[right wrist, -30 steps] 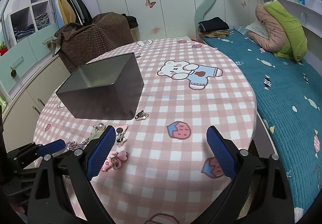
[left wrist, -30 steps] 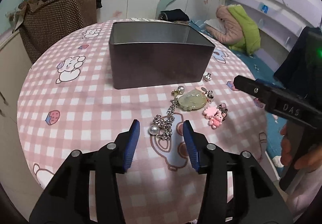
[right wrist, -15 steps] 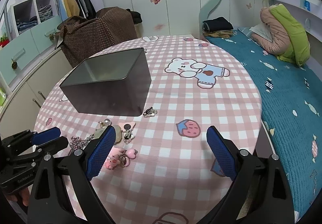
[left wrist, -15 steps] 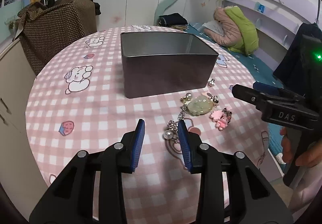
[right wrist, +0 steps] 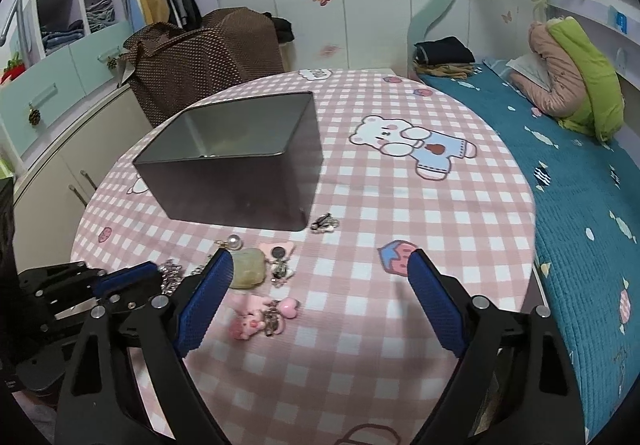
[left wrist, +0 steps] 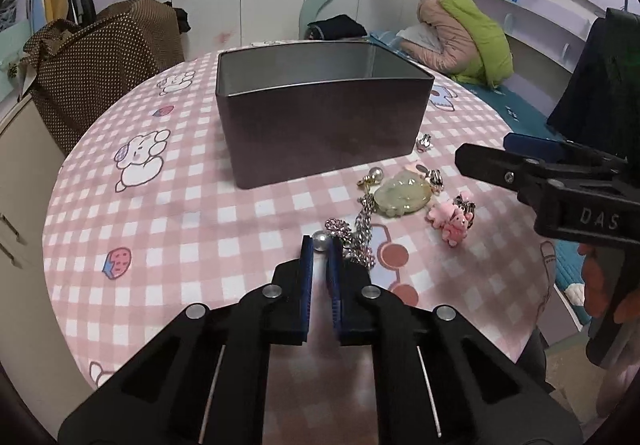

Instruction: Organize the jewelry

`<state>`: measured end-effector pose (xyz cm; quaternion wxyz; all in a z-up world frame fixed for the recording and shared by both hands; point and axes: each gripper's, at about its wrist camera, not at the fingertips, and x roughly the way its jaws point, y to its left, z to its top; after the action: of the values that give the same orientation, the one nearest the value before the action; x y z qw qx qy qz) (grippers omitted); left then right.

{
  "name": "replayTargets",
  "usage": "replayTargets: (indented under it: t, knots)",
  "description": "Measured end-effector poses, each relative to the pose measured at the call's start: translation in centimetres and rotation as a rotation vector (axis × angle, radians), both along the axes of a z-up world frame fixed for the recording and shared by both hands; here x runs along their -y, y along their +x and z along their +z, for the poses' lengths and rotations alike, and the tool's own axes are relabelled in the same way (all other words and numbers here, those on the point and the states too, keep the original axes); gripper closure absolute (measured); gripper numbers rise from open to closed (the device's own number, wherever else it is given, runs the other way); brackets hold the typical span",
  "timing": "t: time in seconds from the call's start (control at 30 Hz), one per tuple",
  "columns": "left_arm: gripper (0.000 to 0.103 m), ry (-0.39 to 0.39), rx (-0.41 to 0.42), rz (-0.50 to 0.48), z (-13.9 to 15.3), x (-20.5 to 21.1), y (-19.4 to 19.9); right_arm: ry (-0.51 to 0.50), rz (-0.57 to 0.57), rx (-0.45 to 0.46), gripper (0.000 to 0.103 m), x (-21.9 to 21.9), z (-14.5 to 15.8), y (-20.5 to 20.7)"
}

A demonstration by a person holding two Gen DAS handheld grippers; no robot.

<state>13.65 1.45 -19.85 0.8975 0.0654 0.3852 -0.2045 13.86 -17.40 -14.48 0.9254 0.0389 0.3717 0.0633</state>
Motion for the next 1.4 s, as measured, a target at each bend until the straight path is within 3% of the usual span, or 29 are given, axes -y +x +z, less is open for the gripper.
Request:
replayTargets:
  t: [0.23, 0.43, 0.63, 0.7, 0.77, 0.97, 1.1, 1.2, 1.4]
  knots:
    - [0.103, -0.056, -0.007, 0.037, 0.2, -1.6, 0.6, 0.005, 0.061, 0.006, 0.026, -1.6, 0.3, 0.0]
    - [0.102, -0.087, -0.007, 0.01, 0.7, -2.1, 0.6, -0.001, 0.106, -0.008, 0.026, -3.4, 0.1, 0.2]
    - [0.084, -0.026, 0.002, -0.062, -0.1, -0.2, 1.1, -0.011, 0.108, -0.018, 0.026, -3.8, 0.0, 0.2]
    - [0.059, -0.017, 0.01, -0.073, -0.1, 0.1, 1.6, -0.014, 0.105, -0.019, 0.026, -3.7, 0.0, 0.1]
    - [0.052, -0.009, 0.018, -0.08, -0.1, 0.3, 1.9, -0.016, 0.099, -0.021, 0.026, -3.6, -0.1, 0.1]
    - [0.053, -0.03, 0.011, -0.135, -0.3, 0.8, 2.5, -0.011, 0.091, -0.027, 0.026, -3.3, -0.3, 0.1]
    - [0.078, -0.048, 0.01, -0.222, -0.4, 2.0, 2.2, -0.008, 0.078, -0.031, 0.026, -2.8, -0.5, 0.2]
    - [0.089, -0.044, 0.005, -0.255, -0.4, 3.0, 2.2, -0.005, 0.068, -0.035, 0.026, -2.4, -0.6, 0.2]
    - [0.093, -0.026, 0.012, -0.254, -0.5, 4.2, 1.6, 0.003, 0.055, -0.032, 0.026, -1.9, -0.5, 0.1]
